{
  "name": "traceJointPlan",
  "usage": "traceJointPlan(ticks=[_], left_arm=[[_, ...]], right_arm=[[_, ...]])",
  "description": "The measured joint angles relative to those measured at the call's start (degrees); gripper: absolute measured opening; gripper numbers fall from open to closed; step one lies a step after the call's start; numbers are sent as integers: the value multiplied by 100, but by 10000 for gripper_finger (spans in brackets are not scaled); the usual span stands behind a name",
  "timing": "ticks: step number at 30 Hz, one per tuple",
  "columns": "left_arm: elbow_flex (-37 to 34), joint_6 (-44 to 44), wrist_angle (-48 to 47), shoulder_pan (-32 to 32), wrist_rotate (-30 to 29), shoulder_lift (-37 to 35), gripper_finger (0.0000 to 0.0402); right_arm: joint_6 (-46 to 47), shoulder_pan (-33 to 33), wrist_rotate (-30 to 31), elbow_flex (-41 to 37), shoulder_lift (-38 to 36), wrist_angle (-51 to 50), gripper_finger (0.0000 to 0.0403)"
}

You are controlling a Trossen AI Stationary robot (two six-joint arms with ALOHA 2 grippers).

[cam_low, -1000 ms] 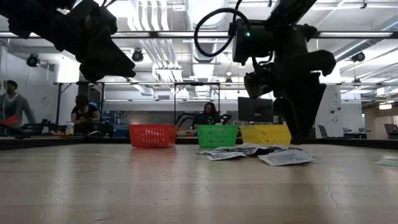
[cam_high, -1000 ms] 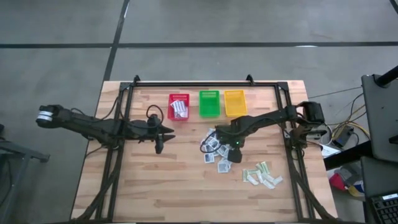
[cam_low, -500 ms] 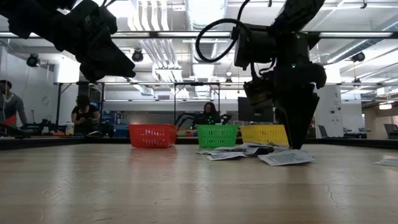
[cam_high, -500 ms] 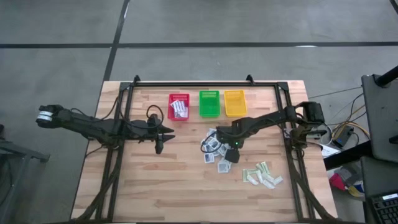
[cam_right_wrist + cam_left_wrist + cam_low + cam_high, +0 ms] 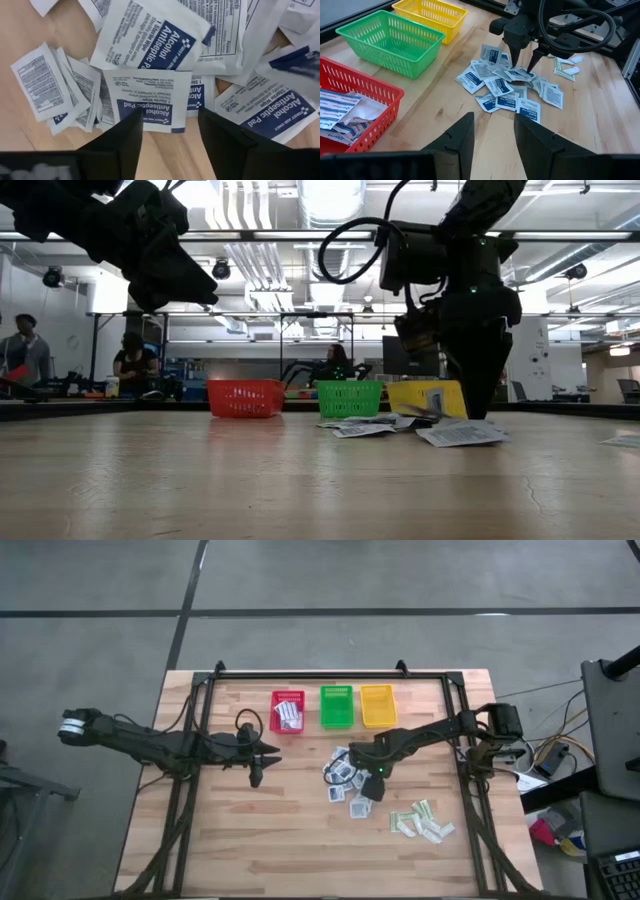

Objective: Pick & Place First Aid Supplies
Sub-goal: Put the alcohol pad into the green basket

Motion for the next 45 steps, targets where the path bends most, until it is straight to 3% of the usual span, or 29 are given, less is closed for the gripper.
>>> traceJointPlan(ticks=[17,26,36,45], left_arm=[[0,-1,2,0,-17,0,133],[2,-1,2,1,-17,1,133],[2,-1,2,2,-19,2,133],[2,15,2,2,-19,2,133]], right_arm=[[4,3,-26,-19,-176,-122,55],[4,3,-26,-17,-179,-119,21],[-24,2,-60,-17,-181,-102,29],[-21,2,-187,-17,-181,-107,101]])
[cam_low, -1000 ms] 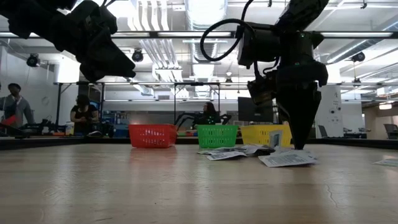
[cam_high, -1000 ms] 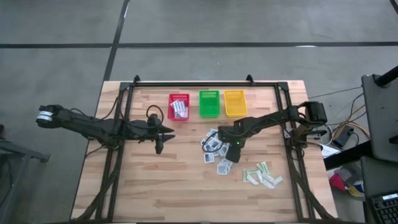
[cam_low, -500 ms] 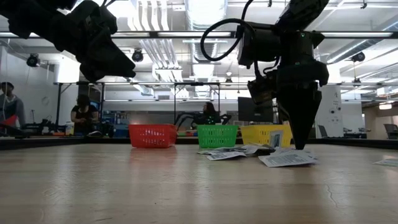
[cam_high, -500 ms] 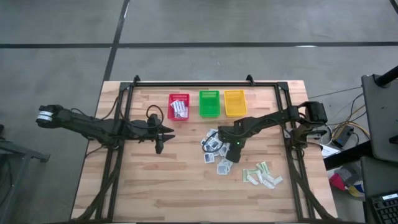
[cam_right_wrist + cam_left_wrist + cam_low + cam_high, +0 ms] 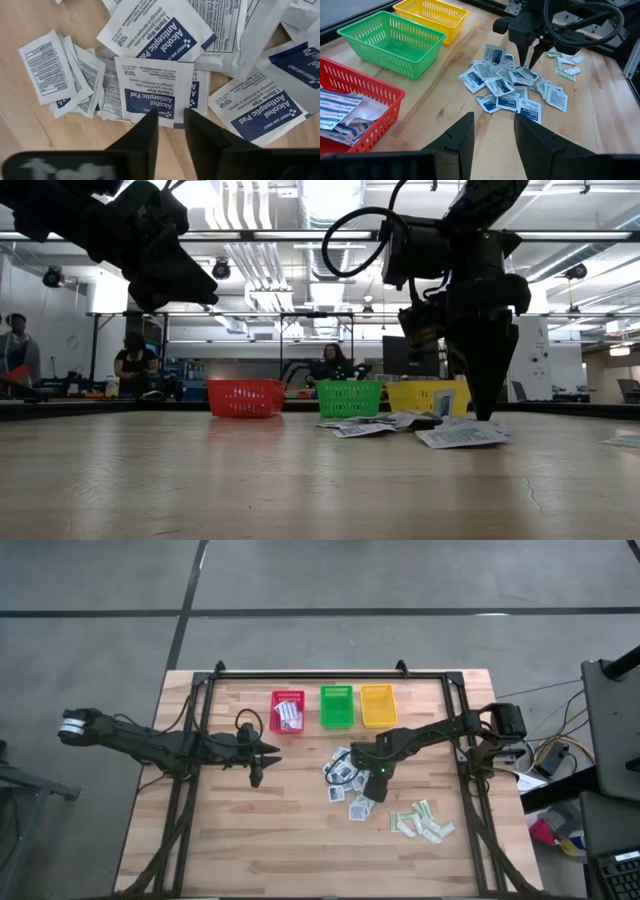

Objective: Pick & Place First Aid Supplies
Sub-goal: Put the alcohol pad into the green basket

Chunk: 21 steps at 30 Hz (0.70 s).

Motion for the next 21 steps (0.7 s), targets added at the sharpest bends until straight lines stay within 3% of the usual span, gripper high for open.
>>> traceJointPlan(ticks=[10,21], left_arm=[[0,33,0,-1,-1,0,133],[0,32,4,0,-2,0,133]], right_arm=[[157,96,-9,-3,47,32,165],[177,157,-16,-15,356,119,162]])
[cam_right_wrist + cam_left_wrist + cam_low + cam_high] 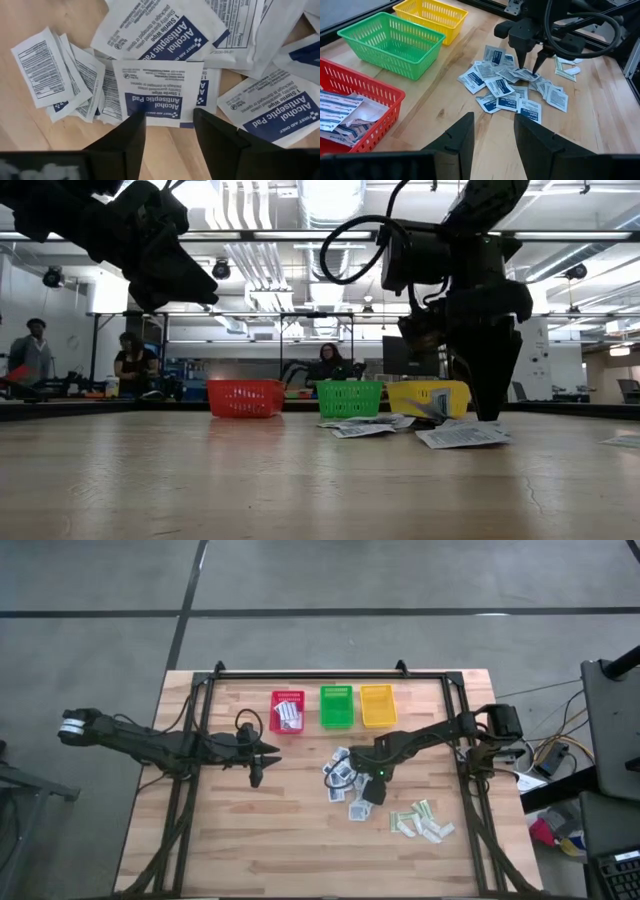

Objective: Pick & Place First Aid Supplies
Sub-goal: Put the alcohol pad into the green basket

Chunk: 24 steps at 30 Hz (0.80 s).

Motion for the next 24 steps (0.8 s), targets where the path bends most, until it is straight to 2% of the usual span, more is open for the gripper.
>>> traceJointPlan(ticks=[14,18,24], left_arm=[[0,-3,-2,-2,0,0,133],[0,-3,-2,0,0,0,133],[0,8,-5,-1,0,0,133]], right_arm=[[-15,-4,68,-17,11,-15,74],[-133,-4,66,-22,-29,-46,78],[-116,-23,0,-54,-275,-77,122]])
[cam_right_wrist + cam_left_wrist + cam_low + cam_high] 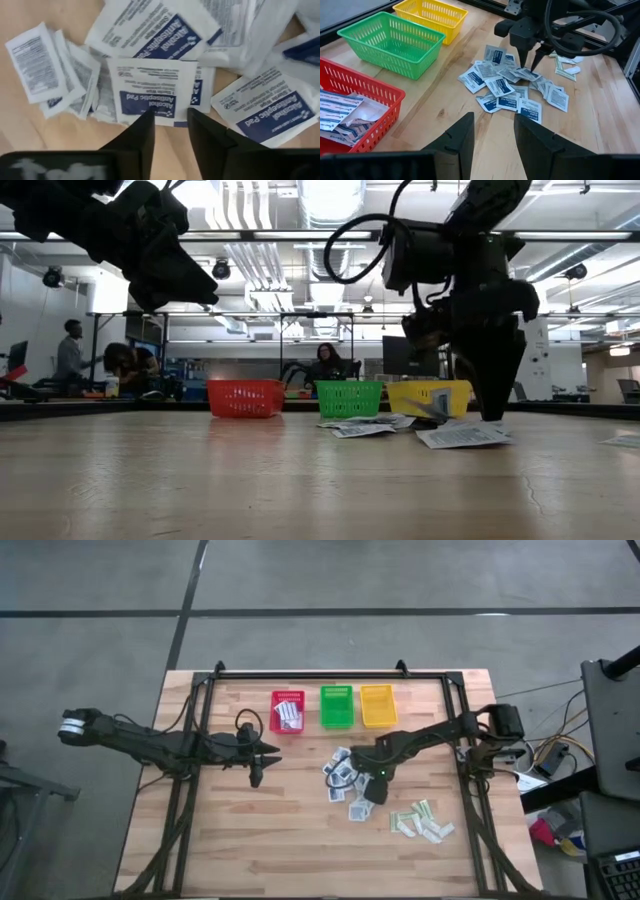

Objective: Pick & Place First Aid Supplies
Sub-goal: Put the alcohol pad into the green basket

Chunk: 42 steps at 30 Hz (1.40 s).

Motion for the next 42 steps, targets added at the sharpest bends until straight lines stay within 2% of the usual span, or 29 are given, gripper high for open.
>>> traceJointPlan(ticks=[6,11,21,42], left_arm=[[0,20,-1,1,0,0,133],[0,24,-1,-1,0,0,133],[-2,35,-14,1,0,0,133],[-2,29,5,1,0,9,133]], right_arm=[[76,-3,-40,6,-229,-174,168],[245,58,-254,12,-265,-222,186],[247,141,-146,-160,51,71,187],[533,-10,88,-145,-230,48,189]])
